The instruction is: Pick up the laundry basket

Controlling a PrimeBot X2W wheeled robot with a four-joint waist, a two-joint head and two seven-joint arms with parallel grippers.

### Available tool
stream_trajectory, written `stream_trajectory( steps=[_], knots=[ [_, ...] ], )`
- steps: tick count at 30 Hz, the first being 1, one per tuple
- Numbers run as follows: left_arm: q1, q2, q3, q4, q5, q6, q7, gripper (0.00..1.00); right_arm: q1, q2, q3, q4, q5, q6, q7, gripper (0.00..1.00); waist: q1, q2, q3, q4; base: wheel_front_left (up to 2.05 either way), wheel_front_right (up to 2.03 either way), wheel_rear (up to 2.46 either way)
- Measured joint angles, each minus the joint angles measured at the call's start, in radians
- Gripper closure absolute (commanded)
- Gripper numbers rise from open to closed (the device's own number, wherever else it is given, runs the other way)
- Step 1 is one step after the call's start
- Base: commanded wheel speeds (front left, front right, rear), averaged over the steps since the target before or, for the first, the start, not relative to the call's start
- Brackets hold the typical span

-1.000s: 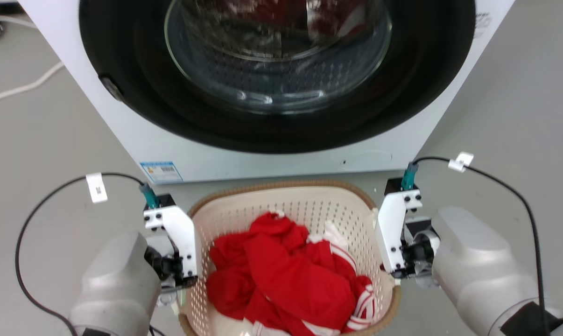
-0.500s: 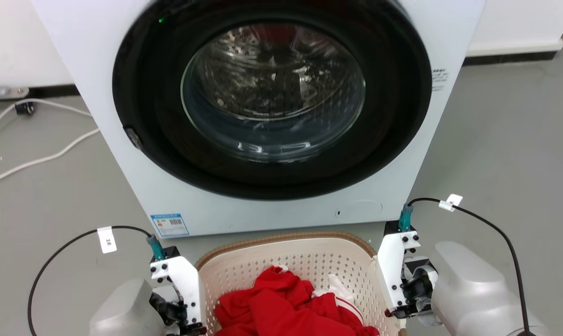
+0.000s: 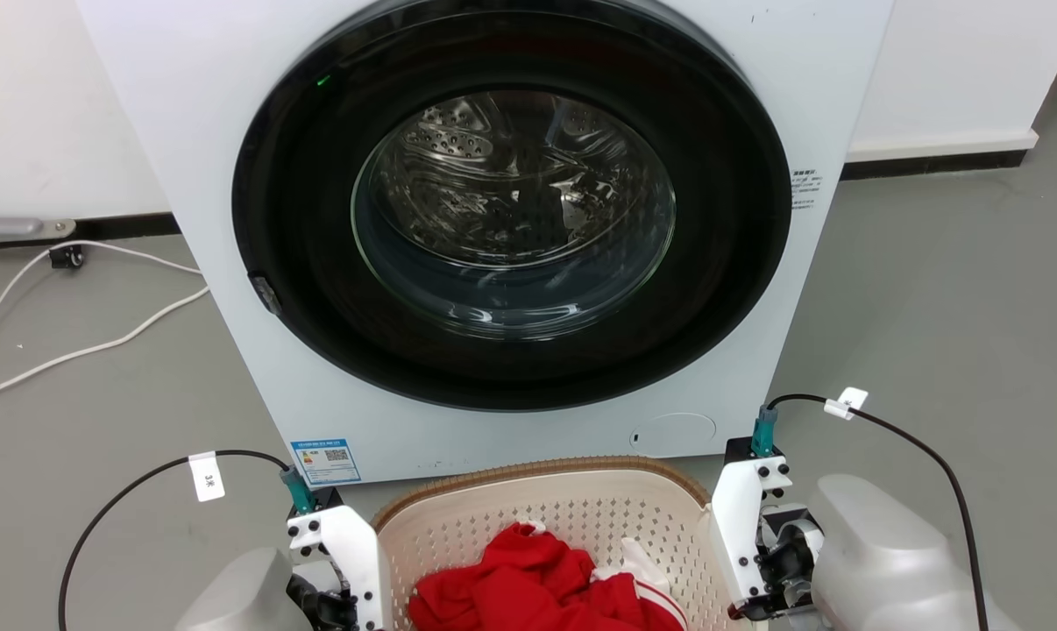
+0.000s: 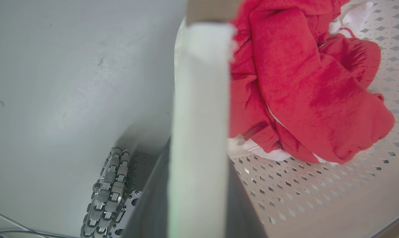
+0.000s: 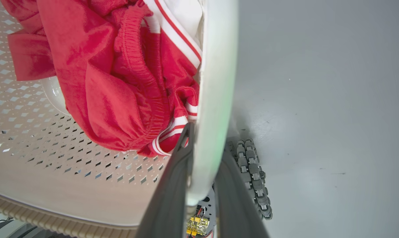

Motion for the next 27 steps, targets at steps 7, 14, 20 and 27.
stream_trajectory(
  steps=[7,14,20,27],
  knots=[
    [-0.001,0.002,-0.008,-0.004,-0.007,0.0,-0.018,1.0,-0.001,0.0,0.002,0.0,-0.007,0.0,-0.011,1.0,0.0001,0.0,-0.012,0.004,0.0,0.0,0.0],
    [-0.004,0.002,-0.019,-0.007,-0.011,0.0,-0.031,1.0,-0.003,0.0,0.006,0.0,-0.008,0.0,-0.013,1.0,0.0002,0.0,-0.011,0.006,0.0,0.0,0.0],
    [-0.004,0.002,-0.025,-0.007,-0.018,0.0,-0.041,1.0,-0.004,0.0,0.005,0.0,-0.014,0.0,-0.021,1.0,0.0002,0.0,-0.008,0.007,0.0,0.0,0.0],
    [-0.004,0.003,-0.029,-0.007,-0.027,0.0,-0.048,1.0,-0.006,0.0,0.002,0.0,-0.021,0.0,-0.022,1.0,0.0002,0.0,-0.004,0.009,0.0,0.0,0.0]
  ],
)
